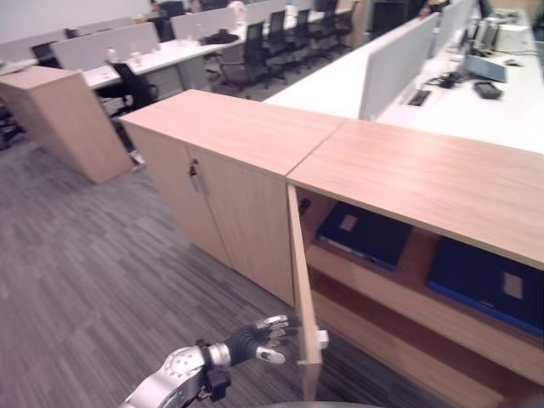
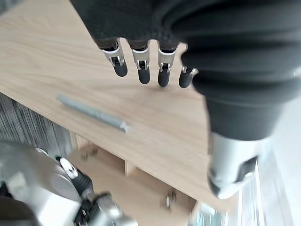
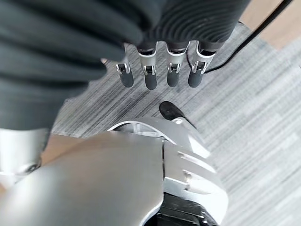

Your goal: Put the empty folder in the office cabinet

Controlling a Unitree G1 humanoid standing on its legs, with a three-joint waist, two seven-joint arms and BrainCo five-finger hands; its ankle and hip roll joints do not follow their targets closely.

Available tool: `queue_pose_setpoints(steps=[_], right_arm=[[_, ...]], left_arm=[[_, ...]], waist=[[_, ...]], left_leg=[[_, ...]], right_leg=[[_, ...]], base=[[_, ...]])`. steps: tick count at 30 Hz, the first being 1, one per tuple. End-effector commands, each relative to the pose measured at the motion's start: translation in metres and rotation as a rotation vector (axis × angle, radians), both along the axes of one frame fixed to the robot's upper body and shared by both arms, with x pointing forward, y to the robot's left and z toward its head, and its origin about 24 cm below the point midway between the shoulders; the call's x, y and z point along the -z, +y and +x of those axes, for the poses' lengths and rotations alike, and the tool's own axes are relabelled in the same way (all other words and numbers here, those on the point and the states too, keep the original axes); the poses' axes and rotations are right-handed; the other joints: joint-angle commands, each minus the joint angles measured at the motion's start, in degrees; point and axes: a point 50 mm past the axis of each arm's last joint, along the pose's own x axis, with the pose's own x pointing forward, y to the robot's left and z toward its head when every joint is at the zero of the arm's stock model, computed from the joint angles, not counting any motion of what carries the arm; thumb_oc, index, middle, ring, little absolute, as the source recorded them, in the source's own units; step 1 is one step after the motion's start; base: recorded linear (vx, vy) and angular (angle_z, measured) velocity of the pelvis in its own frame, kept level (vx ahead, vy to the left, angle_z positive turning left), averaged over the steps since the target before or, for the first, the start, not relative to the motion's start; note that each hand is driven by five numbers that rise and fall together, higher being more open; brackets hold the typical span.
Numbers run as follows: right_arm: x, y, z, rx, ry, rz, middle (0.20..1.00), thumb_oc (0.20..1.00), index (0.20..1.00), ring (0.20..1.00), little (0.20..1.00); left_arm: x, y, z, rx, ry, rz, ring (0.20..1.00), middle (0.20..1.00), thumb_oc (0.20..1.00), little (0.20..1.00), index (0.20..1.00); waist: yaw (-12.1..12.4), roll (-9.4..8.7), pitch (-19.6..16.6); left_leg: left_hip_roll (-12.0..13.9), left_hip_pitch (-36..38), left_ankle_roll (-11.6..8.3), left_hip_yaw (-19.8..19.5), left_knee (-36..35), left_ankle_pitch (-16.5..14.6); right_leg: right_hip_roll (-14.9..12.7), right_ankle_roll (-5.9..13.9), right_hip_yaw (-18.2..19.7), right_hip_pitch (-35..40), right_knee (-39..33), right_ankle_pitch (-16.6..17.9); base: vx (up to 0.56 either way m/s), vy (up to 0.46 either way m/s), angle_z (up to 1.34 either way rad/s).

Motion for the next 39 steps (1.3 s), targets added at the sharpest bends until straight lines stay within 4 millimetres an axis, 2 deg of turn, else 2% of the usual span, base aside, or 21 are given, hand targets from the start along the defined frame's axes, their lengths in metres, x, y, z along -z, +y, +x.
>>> queue_pose_setpoints(steps=[1, 2, 3, 5, 6, 7, 8, 10, 15, 17, 20, 23, 24, 25, 26, 27, 28, 32, 34, 37, 39], right_arm=[[-0.006, -0.020, -0.041, -0.126, 0.219, -0.055, 1.000, 1.000, 1.000, 1.000, 1.000], [-0.006, -0.021, -0.041, -0.126, 0.219, -0.056, 1.000, 1.000, 1.000, 1.000, 1.000], [-0.007, -0.023, -0.041, -0.140, 0.227, -0.059, 1.000, 1.000, 1.000, 1.000, 1.000], [-0.009, -0.030, -0.040, -0.091, 0.216, -0.073, 1.000, 1.000, 1.000, 1.000, 1.000], [-0.010, -0.032, -0.038, -0.080, 0.211, -0.084, 1.000, 1.000, 1.000, 1.000, 1.000], [-0.011, -0.035, -0.035, -0.069, 0.208, -0.100, 1.000, 1.000, 1.000, 1.000, 1.000], [-0.011, -0.034, -0.035, -0.070, 0.209, -0.100, 1.000, 1.000, 1.000, 1.000, 1.000], [-0.011, -0.034, -0.032, -0.058, 0.193, -0.111, 1.000, 1.000, 1.000, 1.000, 1.000], [-0.010, -0.033, -0.024, 0.003, 0.146, -0.124, 1.000, 1.000, 1.000, 1.000, 1.000], [-0.004, -0.014, -0.009, 0.014, 0.047, -0.038, 1.000, 1.000, 1.000, 1.000, 1.000], [-0.002, -0.009, -0.009, 0.016, 0.033, -0.036, 1.000, 1.000, 1.000, 1.000, 1.000], [-0.002, -0.007, -0.004, 0.004, 0.030, -0.043, 1.000, 1.000, 1.000, 1.000, 1.000], [-0.002, -0.010, -0.004, -0.002, 0.023, -0.052, 1.000, 1.000, 1.000, 1.000, 1.000], [-0.003, -0.010, -0.004, -0.005, 0.024, -0.053, 1.000, 1.000, 1.000, 1.000, 1.000], [-0.004, -0.014, -0.002, -0.002, 0.015, -0.060, 1.000, 1.000, 1.000, 1.000, 1.000], [-0.004, -0.015, -0.002, -0.003, 0.016, -0.060, 1.000, 1.000, 1.000, 1.000, 1.000], [-0.005, -0.016, -0.001, -0.008, 0.013, -0.060, 1.000, 1.000, 1.000, 1.000, 1.000], [-0.007, -0.021, 0.011, -0.088, 0.002, -0.075, 1.000, 1.000, 1.000, 1.000, 1.000], [-0.006, -0.015, 0.013, -0.112, 0.003, -0.058, 1.000, 1.000, 1.000, 1.000, 1.000], [-0.007, -0.018, 0.012, -0.113, 0.001, -0.066, 1.000, 1.000, 1.000, 1.000, 1.000], [-0.007, -0.021, 0.009, -0.119, 0.012, -0.074, 1.000, 1.000, 1.000, 1.000, 1.000]], left_arm=[[-0.044, -0.026, 0.011, 0.065, -0.186, -0.192, 1.000, 1.000, 1.000, 1.000, 1.000], [-0.044, -0.026, 0.011, 0.065, -0.186, -0.192, 1.000, 1.000, 1.000, 1.000, 1.000], [-0.044, -0.027, 0.013, 0.054, -0.191, -0.183, 1.000, 1.000, 1.000, 1.000, 1.000], [-0.039, -0.031, 0.017, 0.056, -0.203, -0.149, 1.000, 1.000, 1.000, 1.000, 1.000], [-0.039, -0.034, 0.017, 0.065, -0.213, -0.139, 1.000, 1.000, 1.000, 1.000, 1.000], [-0.034, -0.033, 0.016, 0.062, -0.205, -0.121, 1.000, 1.000, 1.000, 1.000, 1.000], [-0.034, -0.032, 0.016, 0.061, -0.205, -0.120, 1.000, 1.000, 1.000, 1.000, 1.000], [-0.027, -0.027, 0.015, 0.019, -0.194, -0.090, 1.000, 1.000, 1.000, 1.000, 1.000], [-0.017, -0.016, 0.016, -0.054, -0.179, -0.034, 1.000, 1.000, 1.000, 1.000, 1.000], [-0.017, 0.005, 0.028, -0.153, -0.258, 0.081, 1.000, 1.000, 1.000, 1.000, 1.000], [-0.018, 0.026, 0.034, -0.211, -0.296, 0.160, 1.000, 1.000, 1.000, 1.000, 1.000], [-0.009, 0.048, 0.027, -0.283, -0.265, 0.237, 1.000, 1.000, 1.000, 1.000, 1.000], [0.005, 0.070, 0.014, -0.368, -0.218, 0.323, 1.000, 1.000, 1.000, 1.000, 1.000], [0.005, 0.070, 0.013, -0.370, -0.217, 0.323, 1.000, 1.000, 1.000, 1.000, 1.000], [0.018, 0.084, -0.002, -0.431, -0.161, 0.380, 1.000, 1.000, 1.000, 1.000, 1.000], [0.018, 0.084, -0.002, -0.432, -0.161, 0.381, 1.000, 1.000, 1.000, 1.000, 1.000], [0.026, 0.090, -0.012, -0.457, -0.118, 0.407, 1.000, 1.000, 1.000, 1.000, 1.000], [0.048, 0.111, -0.038, -0.499, -0.011, 0.529, 1.000, 1.000, 1.000, 1.000, 1.000], [0.052, 0.114, -0.045, -0.442, 0.007, 0.582, 1.000, 1.000, 1.000, 1.000, 1.000], [0.061, 0.121, -0.057, -0.386, 0.046, 0.666, 1.000, 1.000, 1.000, 1.000, 1.000], [0.076, 0.126, -0.071, -0.363, 0.135, 0.706, 1.000, 1.000, 1.000, 1.000, 1.000]], waist=[[-2.7, 1.20, -1.0], [-2.6, 1.18, -0.9], [-3.4, 1.31, -1.1], [-4.3, 0.99, -1.8], [-4.3, 0.61, -1.9], [-4.4, -0.09, -2.1], [-4.2, -0.09, -2.1], [-4.0, -0.33, -2.1], [-4.3, -0.36, -2.1], [-5.3, -0.83, -2.1], [-5.5, -1.84, -1.1], [-4.6, -2.88, 0.7], [-2.6, -3.20, 2.4], [-2.7, -3.18, 2.4], [-0.2, -3.71, 3.4], [-0.3, -3.74, 3.3], [1.0, -3.80, 3.7], [4.7, -3.28, 4.3], [4.6, -2.67, 3.7], [3.7, -2.47, 2.1], [2.8, -1.82, 0.9]], left_leg=[[1.6, -4.0, 0.58, 3.5, 2.3, -1.8], [1.5, -4.0, 0.61, 3.6, 2.3, -1.8], [2.4, -2.9, 1.31, 5.0, 2.3, -2.7], [1.2, -0.9, 2.16, 4.7, 1.9, -4.8], [0.7, -0.8, 2.14, 4.5, 1.8, -4.4], [1.0, -0.9, 1.79, 5.1, 2.1, -4.0], [1.2, -0.9, 1.67, 5.3, 2.1, -4.0], [2.8, -1.2, 0.62, 6.2, 2.2, -3.0], [5.4, -1.5, -0.63, 7.2, 3.1, -2.5], [7.4, -1.5, -1.28, 8.4, 4.9, -2.7], [10.3, -3.9, -1.86, 10.0, 12.8, -4.4], [14.4, -6.0, -2.73, 10.4, 23.6, -6.4], [14.7, -7.4, -4.13, 6.7, 26.9, -5.7], [14.7, -7.4, -4.05, 6.8, 26.9, -5.6], [11.1, -9.3, -3.30, 0.8, 25.3, -8.0], [11.0, -9.3, -3.15, 0.8, 25.2, -8.0], [9.2, -10.4, -3.02, -2.7, 24.4, -8.3], [3.6, -13.5, -3.06, -14.1, 20.0, -5.8], [3.7, -11.5, -2.78, -13.8, 16.9, -4.6], [2.7, -10.3, -2.27, -12.4, 14.1, -3.6], [1.5, -8.2, -1.40, -11.1, 11.0, -3.3]], right_leg=[[-4.2, 0.55, -8.6, -0.2, 4.4, 1.9], [-4.3, 0.58, -8.5, -0.3, 4.5, 1.8], [-7.3, 0.26, -8.3, 0.2, 5.6, 2.1], [-9.7, 1.35, -5.5, 0.8, 6.2, 3.8], [-8.6, 1.66, -4.4, 1.5, 4.1, 4.0], [-6.3, 2.18, -3.0, 1.9, 0.5, 3.7], [-6.0, 2.09, -2.8, 1.9, 0.1, 3.9], [-3.0, 1.56, -2.5, 1.9, -2.2, 3.7], [-0.2, 0.02, -2.8, 1.8, -2.7, 2.3], [1.0, -1.12, -2.3, 1.4, -2.1, 1.1], [1.8, -3.10, -1.9, 1.6, -0.8, -1.1], [3.0, -5.33, -1.3, 2.2, 0.2, -4.0], [4.1, -6.14, -1.4, 2.4, 1.0, -5.5], [4.1, -6.20, -1.3, 2.3, 1.0, -5.5], [3.9, -5.91, -2.5, 2.2, 2.1, -5.6], [3.7, -5.87, -2.5, 2.2, 2.2, -5.6], [3.9, -5.67, -2.6, 2.0, 3.2, -5.7], [4.8, -5.51, -0.3, 0.3, 8.5, -7.8], [5.8, -5.44, -0.1, -0.1, 9.2, -8.5], [6.1, -5.24, 0.6, -0.8, 8.2, -8.4], [5.9, -4.68, 1.5, -1.1, 8.1, -7.8]], base=[[-0.09, 0.037, -0.68], [-0.01, -0.024, -0.81], [0.02, -0.048, -0.92], [0.11, -0.069, -0.46], [0.15, -0.222, -0.15], [0.08, -0.216, -0.24], [0.06, -0.345, -0.64], [0.03, -0.284, -0.56], [0.02, -0.219, -0.19], [0.02, -0.283, -0.10], [-0.01, -0.262, -0.26], [0.03, -0.255, -0.48], [-0.01, -0.147, -1.01], [-0.04, -0.085, -1.70], [-0.02, 0.010, -1.52], [0.00, 0.018, -1.44], [0.05, 0.027, -0.91], [0.09, 0.031, -1.22], [0.03, 0.037, -1.27], [0.01, 0.120, -1.20], [0.02, 0.133, -0.87]])
